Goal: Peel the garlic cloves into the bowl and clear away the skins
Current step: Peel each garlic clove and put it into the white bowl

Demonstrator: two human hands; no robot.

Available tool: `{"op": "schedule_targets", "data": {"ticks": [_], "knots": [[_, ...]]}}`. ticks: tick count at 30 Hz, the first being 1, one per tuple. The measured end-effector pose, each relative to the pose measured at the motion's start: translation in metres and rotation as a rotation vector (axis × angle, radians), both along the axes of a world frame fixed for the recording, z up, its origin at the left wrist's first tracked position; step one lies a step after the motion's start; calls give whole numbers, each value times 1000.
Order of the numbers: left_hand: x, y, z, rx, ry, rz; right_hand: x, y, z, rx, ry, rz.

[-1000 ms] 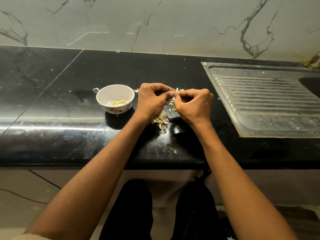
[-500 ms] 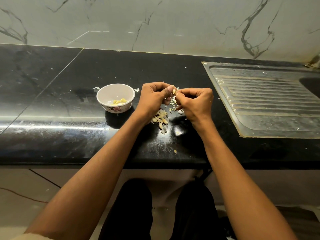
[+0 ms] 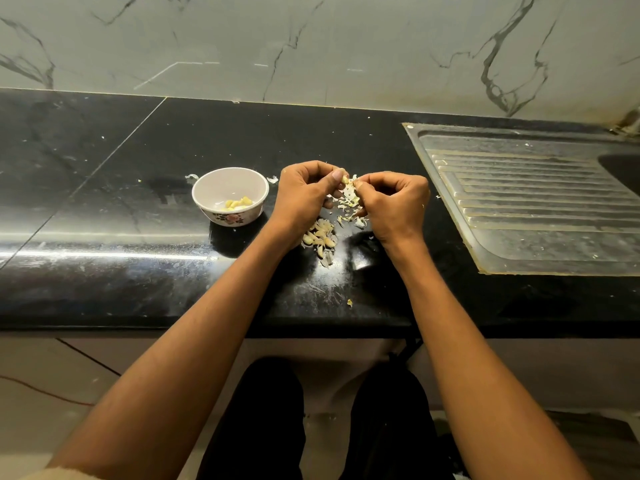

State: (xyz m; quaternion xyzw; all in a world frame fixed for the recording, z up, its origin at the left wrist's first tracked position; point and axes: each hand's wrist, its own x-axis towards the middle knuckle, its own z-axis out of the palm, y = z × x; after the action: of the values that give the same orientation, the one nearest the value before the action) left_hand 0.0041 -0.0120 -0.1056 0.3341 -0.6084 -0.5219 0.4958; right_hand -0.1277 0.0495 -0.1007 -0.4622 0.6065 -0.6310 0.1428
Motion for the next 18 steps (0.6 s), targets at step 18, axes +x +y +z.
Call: {"op": "schedule_targets", "data": {"ticks": [18], "knots": [[0, 1, -1, -37, 53, 0, 5, 4, 8, 84, -271, 132]]}}
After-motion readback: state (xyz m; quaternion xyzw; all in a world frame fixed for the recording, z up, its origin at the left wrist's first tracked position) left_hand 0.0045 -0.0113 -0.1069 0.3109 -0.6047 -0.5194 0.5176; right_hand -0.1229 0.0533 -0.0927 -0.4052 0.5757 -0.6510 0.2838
